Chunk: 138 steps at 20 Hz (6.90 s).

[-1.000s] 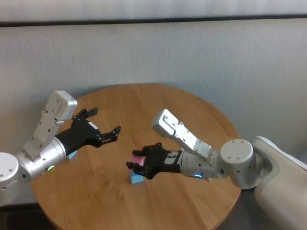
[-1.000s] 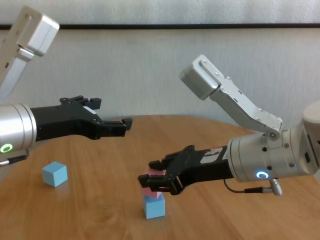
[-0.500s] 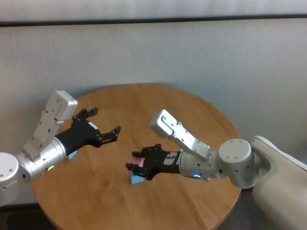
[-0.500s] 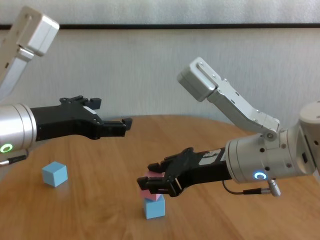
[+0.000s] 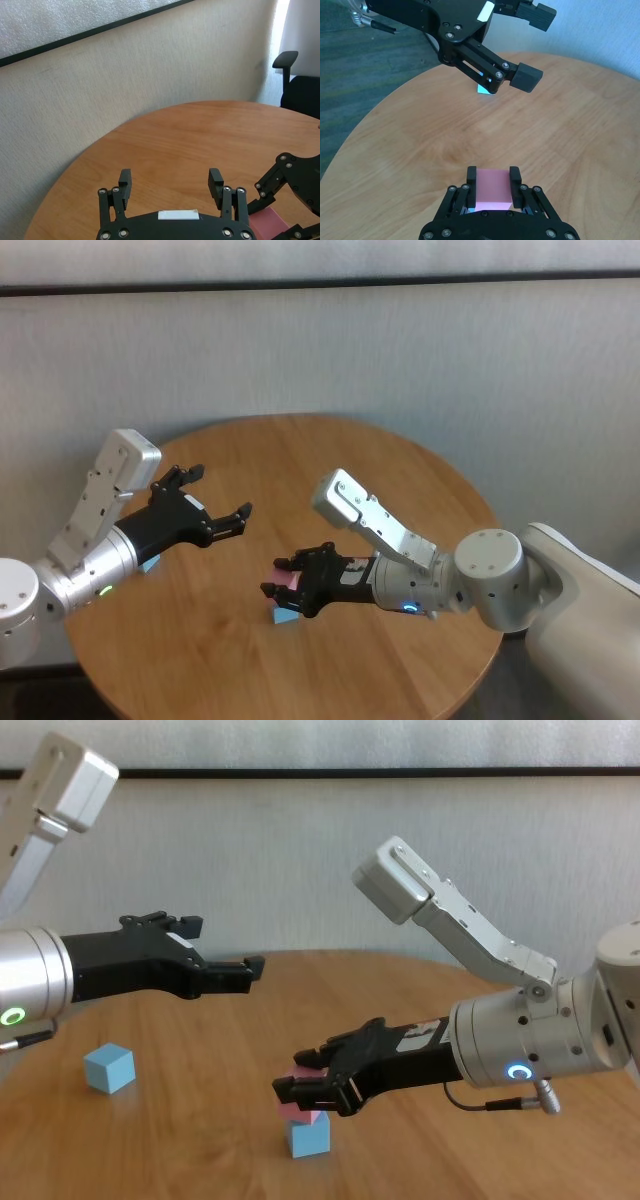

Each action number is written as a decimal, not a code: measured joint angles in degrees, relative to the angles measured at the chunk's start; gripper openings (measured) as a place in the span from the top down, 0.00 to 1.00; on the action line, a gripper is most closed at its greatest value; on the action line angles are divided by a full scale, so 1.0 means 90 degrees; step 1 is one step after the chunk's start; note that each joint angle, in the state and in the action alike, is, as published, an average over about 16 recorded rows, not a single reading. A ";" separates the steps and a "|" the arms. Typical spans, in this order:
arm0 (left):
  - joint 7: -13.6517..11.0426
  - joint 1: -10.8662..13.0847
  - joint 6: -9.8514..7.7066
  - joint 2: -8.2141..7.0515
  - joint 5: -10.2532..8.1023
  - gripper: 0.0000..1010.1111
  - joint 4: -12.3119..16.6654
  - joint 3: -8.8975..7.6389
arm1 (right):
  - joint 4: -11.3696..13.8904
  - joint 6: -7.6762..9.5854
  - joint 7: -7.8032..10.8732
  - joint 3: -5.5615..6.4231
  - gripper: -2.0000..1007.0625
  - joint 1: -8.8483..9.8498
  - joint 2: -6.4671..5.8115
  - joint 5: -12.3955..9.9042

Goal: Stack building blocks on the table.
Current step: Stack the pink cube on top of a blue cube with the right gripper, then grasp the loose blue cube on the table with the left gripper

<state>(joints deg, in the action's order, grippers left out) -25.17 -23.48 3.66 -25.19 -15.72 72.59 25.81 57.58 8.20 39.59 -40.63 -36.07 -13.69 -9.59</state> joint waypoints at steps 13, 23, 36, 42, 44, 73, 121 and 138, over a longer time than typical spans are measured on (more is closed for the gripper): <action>0.0000 0.0000 0.0000 0.0000 0.0000 0.01 0.0000 0.0000 | 0.0010 -0.0009 -0.0023 0.0002 0.52 0.0004 -0.0004 0.0001; 0.0000 0.0000 0.0000 0.0000 0.0000 0.01 0.0000 0.0000 | 0.0256 0.0035 -0.0094 0.0124 0.22 0.0104 -0.0107 -0.0114; 0.0000 0.0000 0.0000 0.0000 0.0000 0.01 0.0000 0.0000 | 0.1177 -0.0096 -0.0963 0.0728 0.01 0.0544 -0.0615 -0.0322; 0.0000 0.0000 0.0000 0.0000 0.0000 0.01 0.0000 0.0000 | 0.1447 -0.0524 -0.1818 0.0980 0.01 0.0820 -0.0759 0.0035; 0.0000 0.0000 0.0000 0.0000 0.0000 0.01 0.0000 0.0000 | 0.1491 -0.0720 -0.2163 0.1061 0.01 0.0915 -0.0763 0.0220; -0.0164 0.0198 -0.0500 -0.0057 -0.0233 0.01 0.0149 -0.0217 | 0.1346 -0.1514 -0.3195 0.1455 0.01 0.1201 -0.0572 0.0801; -0.0185 0.0059 -0.1193 -0.0116 0.0166 0.01 -0.0985 -0.0586 | 0.1358 -0.1474 -0.3219 0.1439 0.01 0.1195 -0.0567 0.0794; -0.0450 -0.0295 -0.0895 0.0090 0.0155 0.01 -0.1793 -0.0683 | 0.1358 -0.1474 -0.3219 0.1439 0.01 0.1195 -0.0567 0.0794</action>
<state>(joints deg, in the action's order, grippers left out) -29.22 -26.13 -4.40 -24.38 -14.32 56.45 19.66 69.80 -5.07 10.62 -27.68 -25.32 -18.79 -2.45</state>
